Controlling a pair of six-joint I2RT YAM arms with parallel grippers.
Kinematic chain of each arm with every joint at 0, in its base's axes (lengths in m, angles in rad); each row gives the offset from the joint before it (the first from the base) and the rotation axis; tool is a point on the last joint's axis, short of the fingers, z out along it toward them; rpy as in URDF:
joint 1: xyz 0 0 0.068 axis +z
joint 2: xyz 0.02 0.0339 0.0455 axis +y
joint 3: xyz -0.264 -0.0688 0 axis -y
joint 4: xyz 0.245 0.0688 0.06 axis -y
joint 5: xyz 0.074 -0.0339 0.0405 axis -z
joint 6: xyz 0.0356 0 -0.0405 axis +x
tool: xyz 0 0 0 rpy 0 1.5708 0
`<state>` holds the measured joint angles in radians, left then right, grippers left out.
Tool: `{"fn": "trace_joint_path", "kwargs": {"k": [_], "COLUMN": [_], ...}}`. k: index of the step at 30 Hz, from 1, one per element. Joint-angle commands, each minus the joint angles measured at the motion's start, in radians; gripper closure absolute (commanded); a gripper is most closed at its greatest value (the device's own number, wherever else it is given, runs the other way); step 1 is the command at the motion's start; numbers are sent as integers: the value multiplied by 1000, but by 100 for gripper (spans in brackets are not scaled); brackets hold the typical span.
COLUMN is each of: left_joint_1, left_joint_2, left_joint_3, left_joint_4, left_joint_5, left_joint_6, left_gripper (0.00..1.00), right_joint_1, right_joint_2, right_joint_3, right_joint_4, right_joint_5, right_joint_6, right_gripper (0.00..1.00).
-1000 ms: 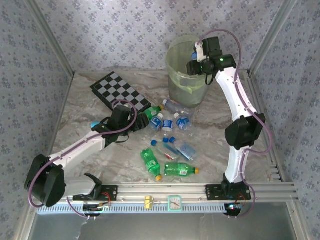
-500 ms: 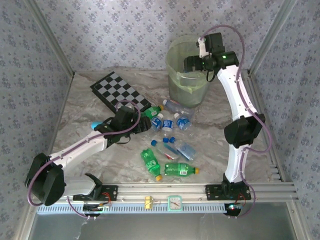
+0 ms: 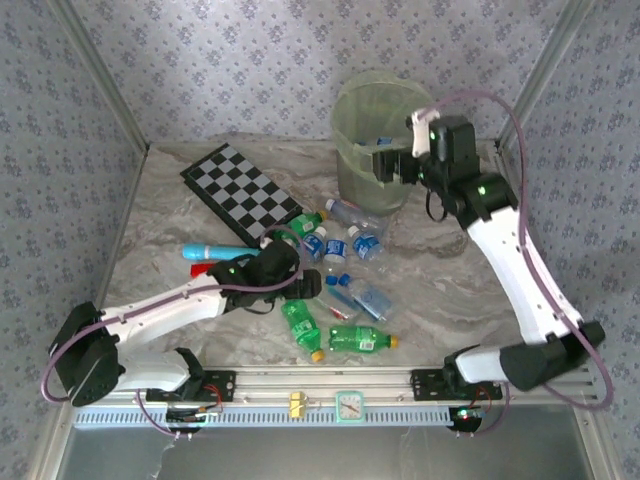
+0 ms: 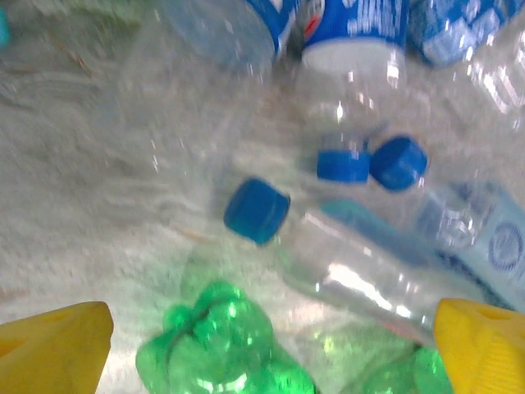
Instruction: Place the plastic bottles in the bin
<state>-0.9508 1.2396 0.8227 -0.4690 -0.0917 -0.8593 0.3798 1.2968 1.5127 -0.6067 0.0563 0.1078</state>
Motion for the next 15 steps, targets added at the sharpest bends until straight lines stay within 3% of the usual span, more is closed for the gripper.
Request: {"fn": "trace_joint_path", "kwargs": {"k": [1,9,15], "left_joint_1": [-52,-137,-154], "left_joint_2": [-20,-1,68], "left_joint_3": [21,-48,-45], "left_joint_4": [-116,-148,-108], "left_joint_5": [-18,28,49], "left_joint_6": [-47,-145,-165], "left_gripper": [0,0,0], "right_joint_1": [15,25,39], "right_joint_2": [-111,-336,-338], "right_joint_3": [-178,-533,-606], "right_joint_4": [111,212,300], "right_joint_5": [24,36,-13], "right_joint_6": [91,247,309], "right_gripper": [0,0,0]}}
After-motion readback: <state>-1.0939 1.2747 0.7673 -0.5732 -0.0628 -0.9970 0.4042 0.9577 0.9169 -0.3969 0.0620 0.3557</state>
